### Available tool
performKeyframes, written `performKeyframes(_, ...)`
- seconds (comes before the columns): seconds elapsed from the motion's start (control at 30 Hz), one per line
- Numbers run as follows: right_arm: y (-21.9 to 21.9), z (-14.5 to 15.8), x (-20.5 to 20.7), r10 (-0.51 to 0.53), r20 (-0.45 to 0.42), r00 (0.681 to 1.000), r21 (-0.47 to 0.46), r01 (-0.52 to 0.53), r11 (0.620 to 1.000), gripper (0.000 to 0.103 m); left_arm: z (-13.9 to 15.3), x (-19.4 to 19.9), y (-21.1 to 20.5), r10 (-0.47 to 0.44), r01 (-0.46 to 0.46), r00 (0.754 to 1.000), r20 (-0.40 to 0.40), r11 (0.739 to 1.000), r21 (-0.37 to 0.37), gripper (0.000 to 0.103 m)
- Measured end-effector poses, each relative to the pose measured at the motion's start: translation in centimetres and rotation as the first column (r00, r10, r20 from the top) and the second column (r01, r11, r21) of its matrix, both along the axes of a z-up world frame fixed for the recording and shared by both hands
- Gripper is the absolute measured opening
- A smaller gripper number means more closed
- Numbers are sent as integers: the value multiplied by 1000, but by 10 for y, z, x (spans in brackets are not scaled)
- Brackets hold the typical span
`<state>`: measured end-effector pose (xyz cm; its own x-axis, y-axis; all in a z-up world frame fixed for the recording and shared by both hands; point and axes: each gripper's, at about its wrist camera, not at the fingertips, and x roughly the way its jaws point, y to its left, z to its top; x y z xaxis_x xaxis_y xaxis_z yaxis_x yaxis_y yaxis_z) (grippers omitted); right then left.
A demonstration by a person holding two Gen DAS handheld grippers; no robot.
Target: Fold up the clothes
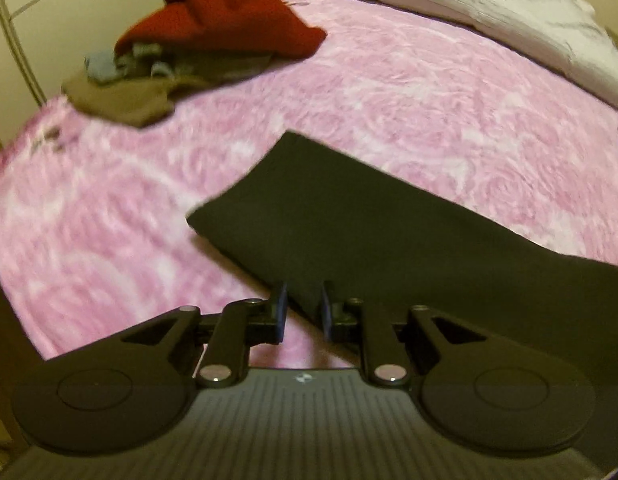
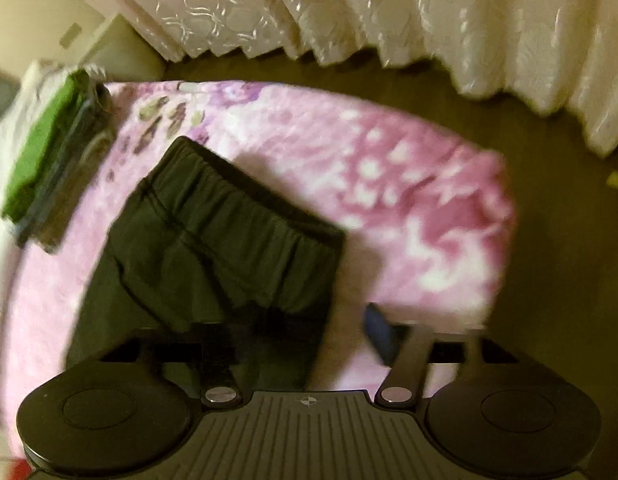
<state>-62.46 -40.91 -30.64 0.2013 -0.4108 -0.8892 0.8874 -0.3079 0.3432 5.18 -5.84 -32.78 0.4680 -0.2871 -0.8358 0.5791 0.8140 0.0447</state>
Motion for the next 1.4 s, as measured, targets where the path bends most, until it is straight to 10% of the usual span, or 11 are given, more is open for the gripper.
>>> performKeyframes(0.17,-6,39,4,101,-81,992,-165,-113,980,67,11,-19,-65,-221,218,973,-65,975,-41,15)
performKeyframes(0.33,-59,39,10,225,-2,974,-244,-219,945,67,21,-38,-135,-440,429,890,-124,897,-103,24)
performKeyframes(0.67,-123,-10,12,327,230,917,-183,-289,940,68,-18,-133,-319,-774,672,524,-356,632,-386,41)
performKeyframes(0.9,-117,-17,18,390,256,885,-206,-344,916,67,-52,-159,-359,-768,661,386,-510,616,-428,33)
performKeyframes(0.93,-116,-16,20,402,234,885,-216,-356,909,52,-56,-162,-363,-763,655,368,-532,619,-433,29)
performKeyframes(1.0,-113,-15,22,426,191,884,-237,-380,894,34,-58,-167,-362,-765,641,356,-537,618,-455,0)
performKeyframes(1.13,-97,-8,20,431,81,899,-288,-393,873,17,-34,-191,-338,-873,742,409,-266,488,-460,1)
performKeyframes(1.2,-92,-17,16,354,31,935,-269,-333,904,5,-45,-203,-336,-878,783,431,-206,478,-399,3)
performKeyframes(1.37,-90,-19,33,309,-92,947,-240,-322,916,17,-57,-233,-326,-880,850,473,-56,471,-236,10)
performKeyframes(1.4,-91,-16,34,305,-128,944,-225,-327,918,36,-54,-234,-323,-875,851,484,-29,478,-218,15)
